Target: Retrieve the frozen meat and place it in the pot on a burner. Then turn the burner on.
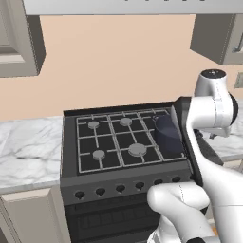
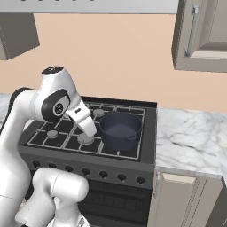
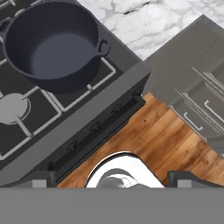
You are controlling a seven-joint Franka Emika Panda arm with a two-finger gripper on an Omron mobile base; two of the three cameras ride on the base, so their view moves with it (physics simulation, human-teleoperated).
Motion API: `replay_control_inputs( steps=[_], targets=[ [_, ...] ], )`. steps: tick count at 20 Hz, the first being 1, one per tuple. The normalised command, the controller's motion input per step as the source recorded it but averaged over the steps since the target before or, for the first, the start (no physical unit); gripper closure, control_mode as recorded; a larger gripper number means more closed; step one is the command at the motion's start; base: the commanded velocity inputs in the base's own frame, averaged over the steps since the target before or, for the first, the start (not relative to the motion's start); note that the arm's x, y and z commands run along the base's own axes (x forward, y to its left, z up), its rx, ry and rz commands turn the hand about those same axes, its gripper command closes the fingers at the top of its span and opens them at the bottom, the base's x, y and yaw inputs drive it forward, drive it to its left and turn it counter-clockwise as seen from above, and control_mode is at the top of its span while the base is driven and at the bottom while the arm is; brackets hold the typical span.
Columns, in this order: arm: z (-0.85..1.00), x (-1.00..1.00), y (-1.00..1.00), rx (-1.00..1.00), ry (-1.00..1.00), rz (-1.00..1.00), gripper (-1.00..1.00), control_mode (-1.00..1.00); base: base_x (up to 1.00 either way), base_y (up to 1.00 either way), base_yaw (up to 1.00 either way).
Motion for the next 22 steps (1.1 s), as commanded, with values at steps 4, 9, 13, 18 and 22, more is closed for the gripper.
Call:
replay_control_inputs(
  steps=[4,9,13,18,22],
  targets=[
    [0.0,0.0,0.0,0.0,0.0,0.0,-1.0,-1.0,0.0,0.0,0.0],
    [0.0,0.0,0.0,0.0,0.0,0.0,-1.0,-1.0,0.0,0.0,0.0],
    [0.0,0.0,0.0,0.0,0.0,0.0,-1.0,-1.0,0.0,0.0,0.0],
    [0.0,0.0,0.0,0.0,0.0,-0.01,-1.0,1.0,0.0,-0.01,-0.03],
    [0.0,0.0,0.0,0.0,0.0,0.0,-1.0,1.0,-0.05,-0.32,-0.33]
  ],
)
